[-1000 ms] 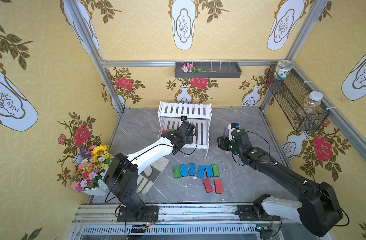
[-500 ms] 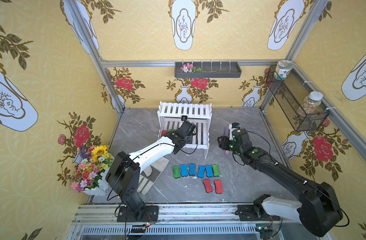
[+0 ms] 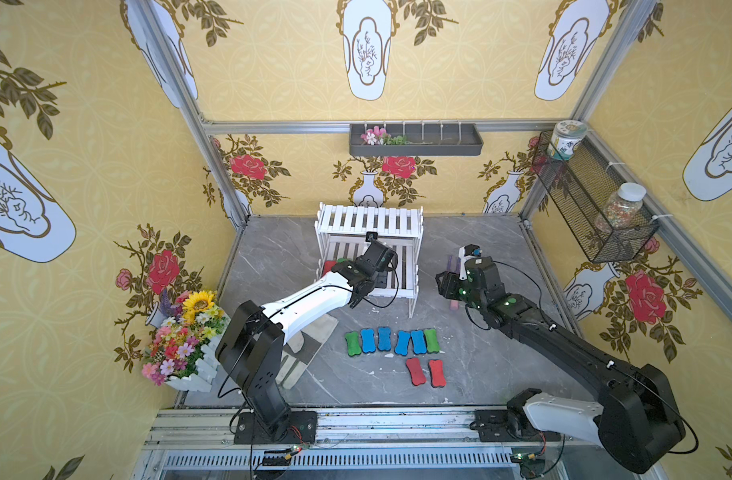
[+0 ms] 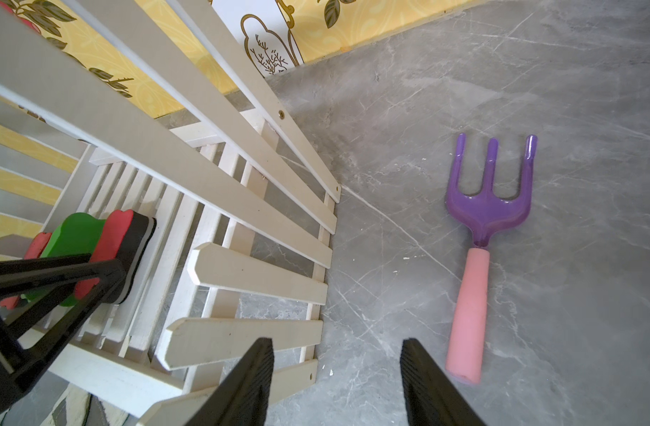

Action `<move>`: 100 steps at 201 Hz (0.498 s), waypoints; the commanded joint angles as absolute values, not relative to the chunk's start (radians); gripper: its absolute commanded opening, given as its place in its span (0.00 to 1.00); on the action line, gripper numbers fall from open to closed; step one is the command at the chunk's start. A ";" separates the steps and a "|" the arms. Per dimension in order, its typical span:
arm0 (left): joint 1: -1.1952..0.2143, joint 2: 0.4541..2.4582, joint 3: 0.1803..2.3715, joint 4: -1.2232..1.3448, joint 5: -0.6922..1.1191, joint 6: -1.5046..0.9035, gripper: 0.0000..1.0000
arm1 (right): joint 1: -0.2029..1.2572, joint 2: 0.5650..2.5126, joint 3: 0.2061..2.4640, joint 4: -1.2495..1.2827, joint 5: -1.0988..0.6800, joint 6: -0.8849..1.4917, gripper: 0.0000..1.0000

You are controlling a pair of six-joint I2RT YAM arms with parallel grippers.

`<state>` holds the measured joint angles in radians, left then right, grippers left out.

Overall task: Remove the whiteboard erasers from the shelf
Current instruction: Pick up the whiteboard eraser from the shelf.

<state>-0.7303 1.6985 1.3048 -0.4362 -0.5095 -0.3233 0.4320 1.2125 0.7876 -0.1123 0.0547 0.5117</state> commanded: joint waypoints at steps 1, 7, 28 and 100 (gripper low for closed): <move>-0.729 1.702 1.297 -0.492 -0.532 -0.337 0.44 | 0.430 1.219 0.800 -0.106 0.054 0.506 0.60; -0.730 1.696 1.300 -0.491 -0.533 -0.337 0.43 | 0.430 1.220 0.801 -0.106 0.055 0.506 0.60; -0.739 1.664 1.322 -0.491 -0.545 -0.339 0.43 | 0.428 1.220 0.803 -0.103 0.052 0.506 0.60; -0.830 1.510 1.296 -0.543 -0.551 -0.437 0.43 | 0.422 1.200 0.804 -0.113 0.051 0.501 0.60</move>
<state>-0.8089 1.5566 1.3415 -0.4973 -0.5491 -0.3614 0.4248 1.2106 0.7975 -0.1131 0.0525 0.5117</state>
